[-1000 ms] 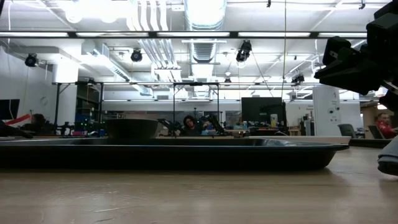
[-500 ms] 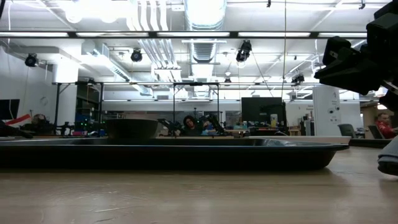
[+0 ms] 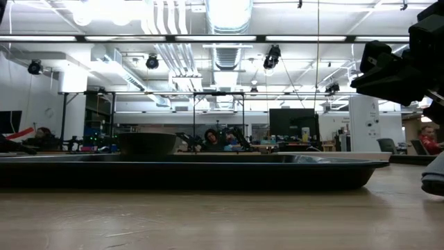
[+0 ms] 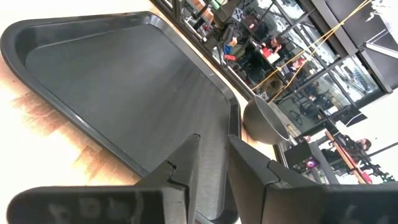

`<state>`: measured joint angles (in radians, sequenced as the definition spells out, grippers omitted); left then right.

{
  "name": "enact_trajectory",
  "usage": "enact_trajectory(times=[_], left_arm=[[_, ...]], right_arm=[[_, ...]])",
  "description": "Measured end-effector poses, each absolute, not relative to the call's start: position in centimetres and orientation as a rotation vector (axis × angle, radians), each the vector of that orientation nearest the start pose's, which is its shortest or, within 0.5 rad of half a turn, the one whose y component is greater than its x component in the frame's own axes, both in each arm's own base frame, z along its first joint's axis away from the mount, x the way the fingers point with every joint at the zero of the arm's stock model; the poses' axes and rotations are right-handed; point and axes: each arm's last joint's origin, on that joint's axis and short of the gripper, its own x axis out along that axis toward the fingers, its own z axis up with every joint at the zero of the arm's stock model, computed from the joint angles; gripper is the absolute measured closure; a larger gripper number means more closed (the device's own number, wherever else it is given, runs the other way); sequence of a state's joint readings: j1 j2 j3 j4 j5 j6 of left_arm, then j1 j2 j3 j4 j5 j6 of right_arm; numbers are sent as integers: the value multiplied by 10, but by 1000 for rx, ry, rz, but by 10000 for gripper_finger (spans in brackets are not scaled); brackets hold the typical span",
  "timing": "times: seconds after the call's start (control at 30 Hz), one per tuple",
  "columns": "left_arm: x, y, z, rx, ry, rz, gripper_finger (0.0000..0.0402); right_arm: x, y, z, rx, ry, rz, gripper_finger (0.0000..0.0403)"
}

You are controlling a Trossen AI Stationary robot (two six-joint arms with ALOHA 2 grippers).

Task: Set up tray
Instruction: Put the orange mug on the black serving tray

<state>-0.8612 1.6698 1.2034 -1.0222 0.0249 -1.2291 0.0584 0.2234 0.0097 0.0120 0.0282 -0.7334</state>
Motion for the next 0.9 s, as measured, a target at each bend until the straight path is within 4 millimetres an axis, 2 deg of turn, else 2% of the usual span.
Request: enact_trajectory(times=[0.23,0.43,0.63,0.9], left_arm=[[195,-221,226,-379,1490,201,400],[195,-202,249,-434,1397,194,401],[195,-170,263,-469,1319,212,401],[200,-116,277,-475,1236,214,401]], right_arm=[[109,6,149,-740,181,102,335],[109,6,149,-740,182,103,335],[109,6,149,-739,181,103,335],[109,6,149,-740,182,103,335]])
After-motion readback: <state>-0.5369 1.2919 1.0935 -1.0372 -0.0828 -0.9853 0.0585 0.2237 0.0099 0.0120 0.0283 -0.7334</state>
